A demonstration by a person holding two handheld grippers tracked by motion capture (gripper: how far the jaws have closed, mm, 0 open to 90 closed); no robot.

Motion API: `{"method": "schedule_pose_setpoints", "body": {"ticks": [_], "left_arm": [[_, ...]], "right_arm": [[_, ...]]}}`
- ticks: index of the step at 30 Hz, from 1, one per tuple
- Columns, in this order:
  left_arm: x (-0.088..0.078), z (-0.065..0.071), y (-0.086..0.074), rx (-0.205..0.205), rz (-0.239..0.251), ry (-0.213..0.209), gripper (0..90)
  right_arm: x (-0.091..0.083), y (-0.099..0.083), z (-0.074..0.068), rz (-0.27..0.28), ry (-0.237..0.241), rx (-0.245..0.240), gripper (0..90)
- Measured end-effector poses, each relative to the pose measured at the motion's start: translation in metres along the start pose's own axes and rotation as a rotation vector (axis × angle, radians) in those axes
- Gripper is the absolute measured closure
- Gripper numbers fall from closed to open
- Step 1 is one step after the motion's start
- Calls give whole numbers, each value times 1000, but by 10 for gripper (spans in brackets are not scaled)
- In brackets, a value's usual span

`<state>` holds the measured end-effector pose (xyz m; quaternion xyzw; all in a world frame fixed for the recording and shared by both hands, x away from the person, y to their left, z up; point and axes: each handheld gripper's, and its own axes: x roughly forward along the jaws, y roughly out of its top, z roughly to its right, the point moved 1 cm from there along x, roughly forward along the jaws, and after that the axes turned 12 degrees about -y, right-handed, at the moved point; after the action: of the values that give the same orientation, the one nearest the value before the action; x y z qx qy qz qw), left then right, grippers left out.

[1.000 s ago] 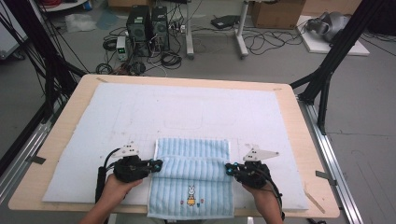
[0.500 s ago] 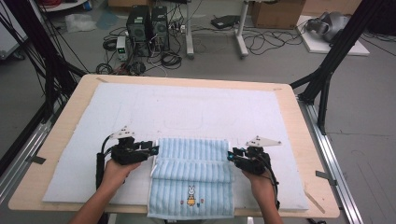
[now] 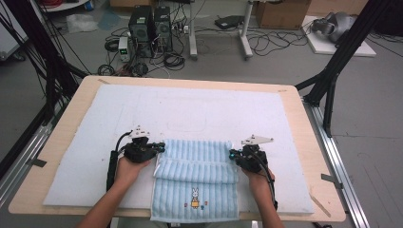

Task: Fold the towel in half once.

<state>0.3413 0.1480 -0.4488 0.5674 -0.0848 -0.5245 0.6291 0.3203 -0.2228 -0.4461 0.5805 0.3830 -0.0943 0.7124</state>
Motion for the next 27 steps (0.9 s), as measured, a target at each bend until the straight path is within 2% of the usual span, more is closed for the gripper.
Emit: {"method": "schedule_pose_setpoints", "body": {"ticks": [4, 8, 12, 17, 21, 24, 27], "left_arm": [[2, -3, 3, -45, 25, 2, 862], [-3, 0, 4, -34, 40, -18, 858], [-7, 3, 3, -25, 45, -30, 860], [-10, 4, -2, -33, 50, -47, 866], [-10, 3, -3, -28, 53, -45, 865], [-9, 0, -2, -32, 62, -36, 865], [-7, -1, 1, -32, 76, -27, 865]], "right_arm": [[3, 5, 2, 7, -27, 26, 853], [4, 7, 1, 6, -52, 19, 839], [4, 7, 0, 5, -62, -1, 847], [3, 9, -4, 1, -121, -65, 849], [10, 10, -6, -33, -149, -105, 849], [10, 12, -8, -4, -156, -127, 856], [8, 18, -8, 34, -189, -129, 856]]}}
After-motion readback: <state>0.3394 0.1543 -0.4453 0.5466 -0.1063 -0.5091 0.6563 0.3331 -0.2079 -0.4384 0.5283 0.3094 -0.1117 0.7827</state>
